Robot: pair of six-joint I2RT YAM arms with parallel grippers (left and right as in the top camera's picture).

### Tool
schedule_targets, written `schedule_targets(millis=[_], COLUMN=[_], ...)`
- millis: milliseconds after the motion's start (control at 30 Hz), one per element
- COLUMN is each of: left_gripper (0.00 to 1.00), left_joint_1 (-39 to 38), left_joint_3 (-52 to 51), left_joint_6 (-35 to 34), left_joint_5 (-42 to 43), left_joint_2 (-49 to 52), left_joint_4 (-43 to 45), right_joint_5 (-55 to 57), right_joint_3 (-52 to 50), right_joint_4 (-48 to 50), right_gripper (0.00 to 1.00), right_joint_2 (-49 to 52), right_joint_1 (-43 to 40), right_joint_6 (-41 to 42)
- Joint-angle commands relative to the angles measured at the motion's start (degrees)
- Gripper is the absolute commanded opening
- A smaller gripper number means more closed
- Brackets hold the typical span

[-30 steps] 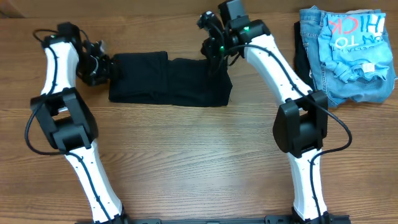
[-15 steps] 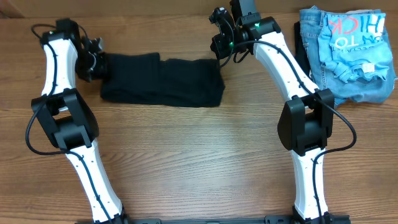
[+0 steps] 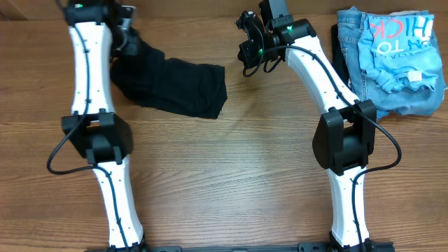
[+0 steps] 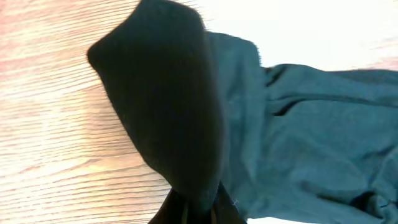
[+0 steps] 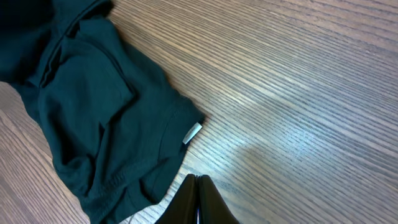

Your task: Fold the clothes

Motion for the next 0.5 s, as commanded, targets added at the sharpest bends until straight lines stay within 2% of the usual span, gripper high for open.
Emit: schedule_targets(millis=[0,333,467], left_gripper=[0.07,0.09,0.1], left_joint_1=[-5.92,-21.42,-23.08], left_joint_3=[1.51,0.46,-2.4], left_joint_6=[0.35,1.33,2.36], left_joint_5=[-4.92,-6.4,-6.43], left_joint_2=[-0.37,-0.35,-0.35], left_joint_4=[-0.76,-3.65,-2.27], right_joint_5=[-0.48,-0.24,-4.33], right_joint_3=[1.05,1.05,1.03], right_joint_4=[-0.42,-2.58,-10.8], right_gripper=[0.04,0.05,0.04], right_joint_2=[-1.22,-1.22,-1.22], right_joint_1=[-0.55,-1.6,-1.68], right_joint_6=[0.31,0.35,3.54])
